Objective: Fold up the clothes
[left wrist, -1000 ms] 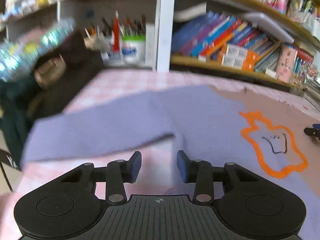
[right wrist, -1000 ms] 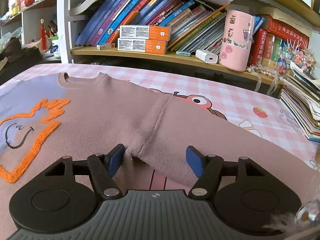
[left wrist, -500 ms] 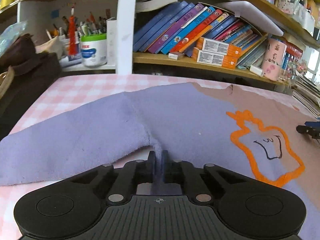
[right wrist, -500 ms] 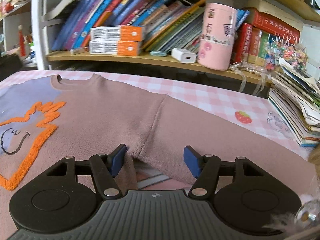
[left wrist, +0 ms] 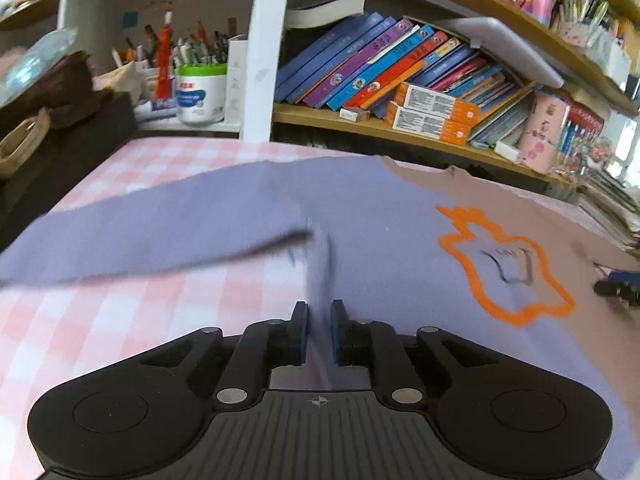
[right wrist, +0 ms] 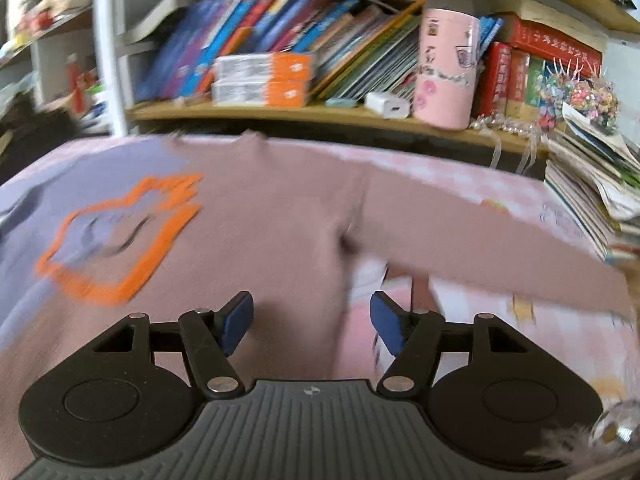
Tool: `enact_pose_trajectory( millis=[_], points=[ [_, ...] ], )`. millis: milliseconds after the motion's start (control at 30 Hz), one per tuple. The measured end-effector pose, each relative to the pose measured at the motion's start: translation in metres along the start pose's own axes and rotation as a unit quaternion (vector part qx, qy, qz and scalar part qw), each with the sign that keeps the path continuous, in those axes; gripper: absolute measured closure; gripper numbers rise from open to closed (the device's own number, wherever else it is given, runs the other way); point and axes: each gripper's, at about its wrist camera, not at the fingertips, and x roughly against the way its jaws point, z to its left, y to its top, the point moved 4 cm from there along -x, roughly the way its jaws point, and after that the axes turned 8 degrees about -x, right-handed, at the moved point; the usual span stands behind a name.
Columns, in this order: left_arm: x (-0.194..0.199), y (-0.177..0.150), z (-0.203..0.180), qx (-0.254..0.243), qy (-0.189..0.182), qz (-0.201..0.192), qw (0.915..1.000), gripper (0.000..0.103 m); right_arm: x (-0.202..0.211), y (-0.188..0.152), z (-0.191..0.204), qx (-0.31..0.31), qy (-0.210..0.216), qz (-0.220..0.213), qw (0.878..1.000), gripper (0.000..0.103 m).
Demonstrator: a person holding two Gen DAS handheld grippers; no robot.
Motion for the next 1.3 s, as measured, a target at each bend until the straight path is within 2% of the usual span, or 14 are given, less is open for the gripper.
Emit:
enact_pose_trajectory(
  millis=[67, 133, 200, 267, 333, 367, 433, 500, 600, 800, 1300],
  points=[
    [0.016, -0.008, -0.003, 0.008, -0.008, -0.006, 0.9999, 0.091, 0.018, -0.014, 0.003, -0.002, 0.001, 0.009, 1.000, 0.045],
    [0.026, -0.014, -0.007, 0.013, -0.020, -0.009, 0.9997, 0.090, 0.032, -0.024, 0.002, -0.018, 0.007, 0.016, 1.000, 0.056],
    [0.033, -0.021, -0.013, 0.014, -0.029, -0.009, 0.9994, 0.083, 0.044, -0.033, 0.002, -0.034, 0.012, 0.021, 0.999, 0.062],
    [0.034, -0.026, -0.019, 0.006, -0.029, -0.005, 0.9996, 0.083, 0.053, -0.040, 0.004, -0.038, 0.011, 0.021, 0.999, 0.068],
    [0.035, -0.030, -0.022, 0.006, -0.031, -0.005, 0.9995, 0.083, 0.057, -0.042, 0.008, -0.038, 0.014, 0.023, 0.999, 0.077],
    [0.035, -0.032, -0.023, 0.006, -0.032, -0.004, 0.9995, 0.086, 0.058, -0.043, 0.011, -0.037, 0.016, 0.025, 0.999, 0.081],
    [0.035, -0.032, -0.022, -0.002, -0.033, -0.004, 0.9995, 0.099, 0.059, -0.043, 0.016, -0.029, 0.020, 0.029, 0.999, 0.091],
    [0.032, -0.030, -0.014, -0.009, -0.028, -0.005, 0.9996, 0.099, 0.059, -0.041, 0.024, -0.013, 0.020, 0.025, 0.999, 0.092],
    [0.032, -0.029, 0.000, 0.009, -0.019, -0.009, 0.9997, 0.099, 0.059, -0.042, 0.032, -0.002, 0.023, 0.020, 1.000, 0.092],
    [0.034, -0.034, -0.010, -0.003, -0.031, -0.007, 0.9995, 0.099, 0.059, -0.045, 0.027, 0.016, -0.012, 0.015, 1.000, 0.092],
    [0.034, -0.034, -0.009, 0.005, -0.029, -0.006, 0.9995, 0.098, 0.062, -0.049, 0.027, 0.013, -0.010, 0.007, 1.000, 0.092]
  ],
)
